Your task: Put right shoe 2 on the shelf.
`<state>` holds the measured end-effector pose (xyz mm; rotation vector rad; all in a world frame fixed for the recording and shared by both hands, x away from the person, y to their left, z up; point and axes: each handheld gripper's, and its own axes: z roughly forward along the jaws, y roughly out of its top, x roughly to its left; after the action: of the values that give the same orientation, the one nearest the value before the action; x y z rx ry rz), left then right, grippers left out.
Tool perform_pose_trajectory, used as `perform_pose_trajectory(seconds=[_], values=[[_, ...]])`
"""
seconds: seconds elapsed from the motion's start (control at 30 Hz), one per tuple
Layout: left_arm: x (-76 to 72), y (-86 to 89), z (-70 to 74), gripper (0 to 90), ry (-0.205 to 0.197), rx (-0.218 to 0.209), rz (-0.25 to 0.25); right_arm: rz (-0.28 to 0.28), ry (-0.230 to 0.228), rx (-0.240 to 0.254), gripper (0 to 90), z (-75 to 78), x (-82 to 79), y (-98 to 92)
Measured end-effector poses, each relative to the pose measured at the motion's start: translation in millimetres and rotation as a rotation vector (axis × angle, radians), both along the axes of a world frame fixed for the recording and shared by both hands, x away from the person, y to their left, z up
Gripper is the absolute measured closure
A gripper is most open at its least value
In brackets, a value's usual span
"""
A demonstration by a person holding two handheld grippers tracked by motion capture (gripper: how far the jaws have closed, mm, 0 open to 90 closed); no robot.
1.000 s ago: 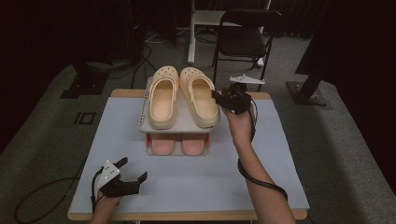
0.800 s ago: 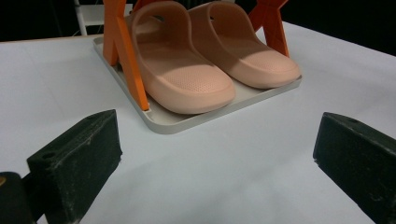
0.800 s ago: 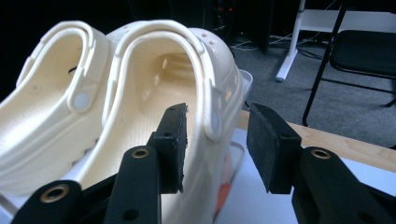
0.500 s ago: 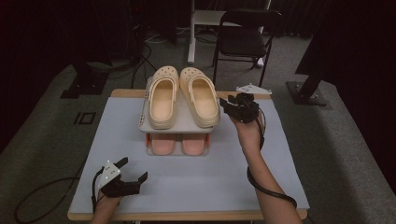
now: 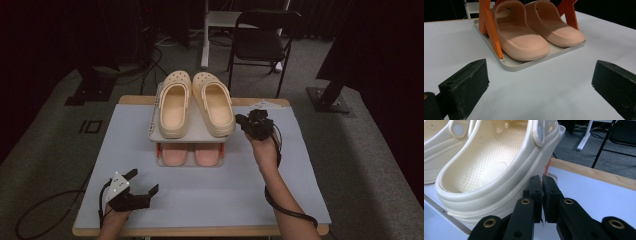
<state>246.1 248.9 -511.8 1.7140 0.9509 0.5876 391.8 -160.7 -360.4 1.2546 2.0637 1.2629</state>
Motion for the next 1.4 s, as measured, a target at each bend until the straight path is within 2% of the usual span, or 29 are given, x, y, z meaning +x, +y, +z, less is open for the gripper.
perform_pose_trajectory(seconds=[0.43, 0.57, 0.73, 0.83, 1.03, 1.1, 1.2, 1.27, 1.33, 1.4], values=[[0.6, -0.7, -0.5, 1.0, 0.004, 0.001, -0.003, 0.041, -0.018, 0.017, 90.0, 1.6, -6.5, 14.7], [0.6, -1.3, -0.5, 1.0, 0.004, 0.004, -0.005, 0.071, -0.02, 0.019, 90.0, 1.6, -6.4, 22.7], [0.8, -1.4, -0.4, 1.0, 0.003, 0.005, -0.006, 0.066, -0.019, 0.016, 90.0, 1.1, -4.0, 30.6], [0.4, -0.8, -0.3, 1.0, 0.001, -0.001, -0.002, 0.062, -0.013, 0.027, 89.8, 0.8, -1.3, 28.4], [0.7, 0.6, -0.6, 1.0, 0.005, -0.001, 0.001, 0.039, -0.025, 0.046, 58.0, 1.0, -1.0, 16.8], [0.9, 0.1, -0.8, 1.0, 0.005, 0.002, -0.003, 0.024, -0.039, 0.027, 49.5, 0.4, -2.2, 14.3], [1.0, -0.5, -1.0, 1.0, 0.006, 0.004, -0.005, 0.017, -0.05, 0.01, 41.5, -1.8, -3.6, 11.2], [1.1, -0.5, -1.0, 1.0, 0.007, 0.002, -0.003, 0.015, -0.05, 0.021, 38.7, -3.3, -3.7, 8.9], [0.9, -0.5, -0.9, 1.0, 0.006, 0.002, -0.003, 0.006, -0.044, 0.033, 31.9, -5.0, -3.5, 6.3], [0.5, -0.5, -0.8, 1.0, 0.004, 0.005, -0.004, 0.021, -0.031, 0.043, 27.9, -7.0, -3.4, 3.6]])
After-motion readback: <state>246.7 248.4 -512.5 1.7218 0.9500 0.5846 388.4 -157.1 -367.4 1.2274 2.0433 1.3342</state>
